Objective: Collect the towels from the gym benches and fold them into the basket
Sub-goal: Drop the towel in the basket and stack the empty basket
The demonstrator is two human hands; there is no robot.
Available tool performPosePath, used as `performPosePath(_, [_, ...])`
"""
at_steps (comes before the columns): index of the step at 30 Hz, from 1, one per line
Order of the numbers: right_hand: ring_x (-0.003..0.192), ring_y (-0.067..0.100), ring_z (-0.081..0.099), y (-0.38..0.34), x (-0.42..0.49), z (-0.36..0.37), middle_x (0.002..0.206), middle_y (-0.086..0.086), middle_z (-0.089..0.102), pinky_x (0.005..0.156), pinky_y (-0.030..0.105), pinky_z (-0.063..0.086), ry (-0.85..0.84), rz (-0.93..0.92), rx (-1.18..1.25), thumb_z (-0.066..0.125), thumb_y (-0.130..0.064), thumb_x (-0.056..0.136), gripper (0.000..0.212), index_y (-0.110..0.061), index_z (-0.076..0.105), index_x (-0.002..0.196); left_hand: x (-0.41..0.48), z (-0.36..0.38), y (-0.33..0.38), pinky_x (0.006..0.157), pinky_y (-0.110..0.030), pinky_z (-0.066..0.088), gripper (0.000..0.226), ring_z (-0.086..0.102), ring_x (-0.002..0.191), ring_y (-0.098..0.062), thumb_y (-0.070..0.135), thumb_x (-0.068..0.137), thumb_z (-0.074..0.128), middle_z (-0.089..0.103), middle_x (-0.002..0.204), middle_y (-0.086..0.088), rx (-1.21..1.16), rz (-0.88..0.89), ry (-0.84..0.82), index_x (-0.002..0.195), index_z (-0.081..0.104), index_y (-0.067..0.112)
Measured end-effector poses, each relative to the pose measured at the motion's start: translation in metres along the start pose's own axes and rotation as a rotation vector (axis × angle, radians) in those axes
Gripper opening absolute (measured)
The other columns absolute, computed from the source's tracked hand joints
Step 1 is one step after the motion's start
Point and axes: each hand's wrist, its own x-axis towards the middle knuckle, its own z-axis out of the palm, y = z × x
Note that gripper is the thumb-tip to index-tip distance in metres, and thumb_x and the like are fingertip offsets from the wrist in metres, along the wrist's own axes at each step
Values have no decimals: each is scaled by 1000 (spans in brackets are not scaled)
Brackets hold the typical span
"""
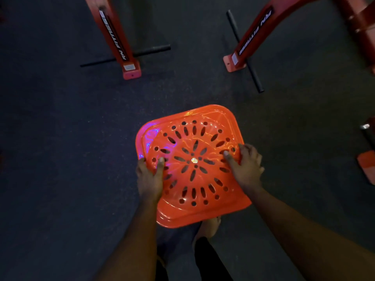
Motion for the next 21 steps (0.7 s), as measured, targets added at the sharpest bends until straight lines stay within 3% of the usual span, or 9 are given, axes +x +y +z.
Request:
performPosePath(4, [148, 28, 16, 2, -11, 7, 163, -1, 12, 110, 66, 17, -64, 74, 28, 29, -79, 84, 79, -37, 20, 150, 7, -3, -8, 106, -51, 39, 94, 45, 129, -32, 84, 70, 41, 39, 142, -14, -14, 11, -66, 139, 27, 22])
performPosePath(8, [150, 30, 13, -4, -8, -5, 164, -1, 4, 111, 67, 16, -215, 109, -43, 26, -81, 83, 84, -36, 10, 152, 9, -13, -2, 108, -51, 37, 86, 42, 131, -37, 73, 79, 50, 32, 146, -18, 80, -45, -188, 143, 21, 23])
performPosePath(11, [144, 34, 30, -11, -4, -21, 160, 9, 24, 111, 64, 24, -273, 183, -92, 39, -74, 82, 84, -25, 26, 150, -1, -30, 17, 105, -51, 41, 88, 47, 127, -41, 68, 79, 55, 42, 143, -22, 173, -133, -286, 142, 19, 17])
performPosePath(13, [131, 37, 47, -22, -13, -35, 146, 15, 47, 107, 57, 36, -261, 219, -55, 47, -66, 80, 77, -20, 41, 140, -17, -46, 27, 102, -45, 42, 76, 50, 124, -41, 56, 86, 56, 49, 138, -23, 237, -120, -344, 139, 24, 12])
performPosePath(15, [126, 38, 52, -37, -36, -51, 137, 19, 55, 105, 46, 42, -293, 202, -55, 56, -52, 86, 63, -16, 47, 137, -42, -66, 39, 96, -38, 42, 63, 52, 123, -39, 44, 92, 56, 53, 136, -22, 336, -57, -398, 139, 30, 12])
performPosePath(18, [132, 32, 48, -43, -77, -54, 146, 15, 49, 105, 32, 39, -398, 112, -109, 61, -37, 90, 61, -17, 41, 145, -75, -79, 34, 104, -35, 39, 58, 46, 132, -33, 34, 96, 52, 46, 146, -10, 413, 64, -532, 148, 29, 24])
performPosePath(21, [141, 28, 37, -31, -100, -35, 159, 9, 27, 113, 32, 33, -418, 59, -181, 59, -31, 90, 71, -21, 26, 152, -82, -76, 11, 112, -31, 30, 51, 37, 140, -29, 34, 100, 44, 33, 155, -3, 464, 154, -590, 148, 28, 36])
